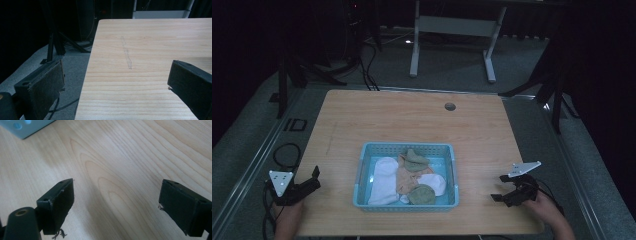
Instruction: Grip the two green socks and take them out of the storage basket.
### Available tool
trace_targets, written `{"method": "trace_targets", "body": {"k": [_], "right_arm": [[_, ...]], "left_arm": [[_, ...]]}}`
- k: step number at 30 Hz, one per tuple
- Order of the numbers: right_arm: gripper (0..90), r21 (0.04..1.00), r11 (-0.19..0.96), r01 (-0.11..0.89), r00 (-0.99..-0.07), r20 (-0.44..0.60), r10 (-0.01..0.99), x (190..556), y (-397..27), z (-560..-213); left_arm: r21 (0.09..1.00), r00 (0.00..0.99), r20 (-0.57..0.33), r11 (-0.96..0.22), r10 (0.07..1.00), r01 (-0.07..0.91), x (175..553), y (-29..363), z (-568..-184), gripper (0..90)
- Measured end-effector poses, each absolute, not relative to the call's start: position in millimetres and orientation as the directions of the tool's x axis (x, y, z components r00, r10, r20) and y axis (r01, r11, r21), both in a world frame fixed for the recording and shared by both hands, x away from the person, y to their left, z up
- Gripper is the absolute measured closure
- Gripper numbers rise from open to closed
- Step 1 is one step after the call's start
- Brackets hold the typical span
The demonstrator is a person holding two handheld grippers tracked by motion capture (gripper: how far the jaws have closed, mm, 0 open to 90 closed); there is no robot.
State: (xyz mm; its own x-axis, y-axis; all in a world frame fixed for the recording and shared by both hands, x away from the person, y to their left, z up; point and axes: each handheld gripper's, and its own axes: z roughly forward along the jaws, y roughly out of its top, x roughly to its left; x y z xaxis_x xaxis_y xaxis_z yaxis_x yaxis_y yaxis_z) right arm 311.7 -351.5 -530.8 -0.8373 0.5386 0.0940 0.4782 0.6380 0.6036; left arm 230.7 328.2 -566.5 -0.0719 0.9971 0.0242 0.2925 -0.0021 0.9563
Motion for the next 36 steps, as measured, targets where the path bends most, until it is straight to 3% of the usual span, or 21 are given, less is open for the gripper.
{"method": "trace_targets", "body": {"k": [16, 17, 22, 27, 36], "right_arm": [[12.7, 0.465, 0.767, 0.442, -0.882, 0.068, 0.467, 318.5, -333.9, -511.3], [12.8, 0.456, 0.781, 0.428, -0.883, 0.027, 0.468, 316.9, -330.0, -508.5], [12.8, 0.427, 0.798, 0.426, -0.891, 0.045, 0.452, 318.4, -325.5, -504.2], [13.4, 0.331, 0.852, 0.406, -0.912, 0.086, 0.401, 318.4, -313.9, -505.5], [14.3, 0.323, 0.879, 0.351, -0.934, 0.053, 0.353, 319.4, -304.9, -495.0]], "left_arm": [[0.956, -0.072, 0.025, -0.003, 0.997, 0.294, 231.0, 327.9, -566.5, 0.4], [0.956, -0.072, 0.025, -0.003, 0.997, 0.294, 231.0, 327.9, -566.5, 0.4], [0.956, -0.071, 0.025, -0.003, 0.997, 0.294, 231.0, 328.0, -566.5, 0.4], [0.956, -0.069, 0.025, -0.004, 0.997, 0.294, 231.0, 328.0, -566.5, 0.4], [0.955, -0.067, 0.026, -0.005, 0.997, 0.295, 231.0, 328.0, -566.5, 0.4]]}}
